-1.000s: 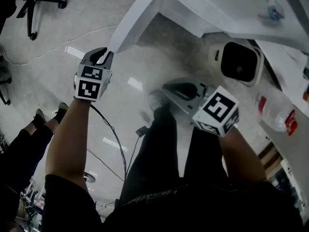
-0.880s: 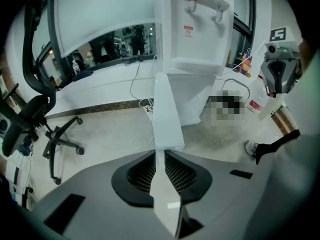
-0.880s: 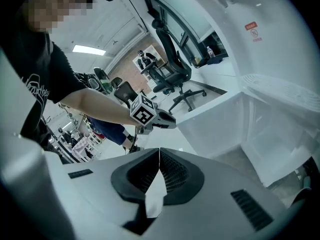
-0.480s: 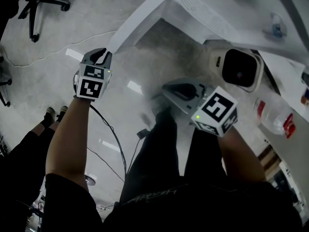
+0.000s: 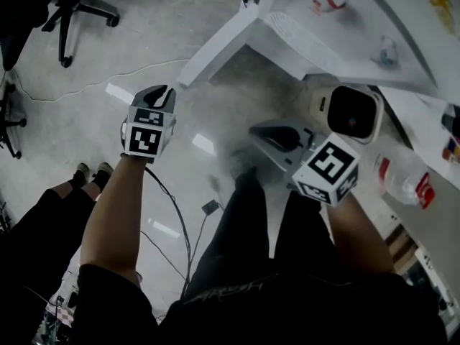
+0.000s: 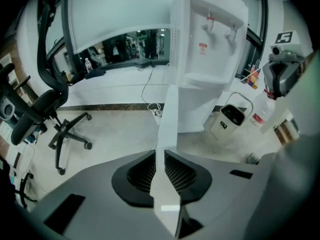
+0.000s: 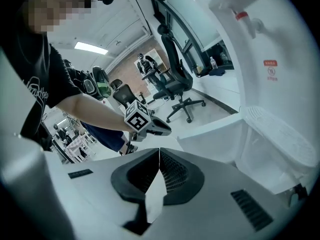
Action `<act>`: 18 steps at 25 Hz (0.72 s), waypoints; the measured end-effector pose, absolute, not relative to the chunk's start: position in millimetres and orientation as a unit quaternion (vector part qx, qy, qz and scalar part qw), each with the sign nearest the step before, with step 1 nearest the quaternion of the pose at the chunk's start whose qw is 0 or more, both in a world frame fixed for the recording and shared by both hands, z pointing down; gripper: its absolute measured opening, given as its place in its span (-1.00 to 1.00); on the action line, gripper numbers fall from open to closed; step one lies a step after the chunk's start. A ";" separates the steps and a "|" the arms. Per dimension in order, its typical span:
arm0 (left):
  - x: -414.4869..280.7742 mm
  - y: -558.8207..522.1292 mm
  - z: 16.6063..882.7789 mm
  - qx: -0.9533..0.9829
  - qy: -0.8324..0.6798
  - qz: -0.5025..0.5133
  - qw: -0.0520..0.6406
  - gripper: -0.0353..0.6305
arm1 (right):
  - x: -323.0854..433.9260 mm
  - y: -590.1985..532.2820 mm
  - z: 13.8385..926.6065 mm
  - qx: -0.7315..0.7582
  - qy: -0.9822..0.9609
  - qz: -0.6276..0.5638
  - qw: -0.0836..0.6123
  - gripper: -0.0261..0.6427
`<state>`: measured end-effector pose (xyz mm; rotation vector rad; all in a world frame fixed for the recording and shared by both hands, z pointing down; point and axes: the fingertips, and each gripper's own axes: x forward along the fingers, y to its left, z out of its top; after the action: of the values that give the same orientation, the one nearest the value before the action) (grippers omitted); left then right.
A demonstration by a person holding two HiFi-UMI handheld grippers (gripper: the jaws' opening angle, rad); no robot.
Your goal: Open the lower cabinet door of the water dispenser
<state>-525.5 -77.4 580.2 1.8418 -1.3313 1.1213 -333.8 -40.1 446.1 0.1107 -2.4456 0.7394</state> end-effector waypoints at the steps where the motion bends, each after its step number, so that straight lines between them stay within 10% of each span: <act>1: -521.8 -74.3 567.9 0.697 -0.507 0.404 0.306 -0.74 | -333.2 -40.4 437.1 0.040 -0.918 0.273 0.285 -0.88; 18: -300.4 16.0 252.2 0.777 -0.545 0.036 0.312 -0.89 | -220.1 4.6 218.2 0.003 -0.968 0.188 0.167 -0.88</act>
<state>-300.4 16.0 252.2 2.0509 -1.4375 0.0951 -220.1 4.6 218.2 0.0094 -2.7542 0.5345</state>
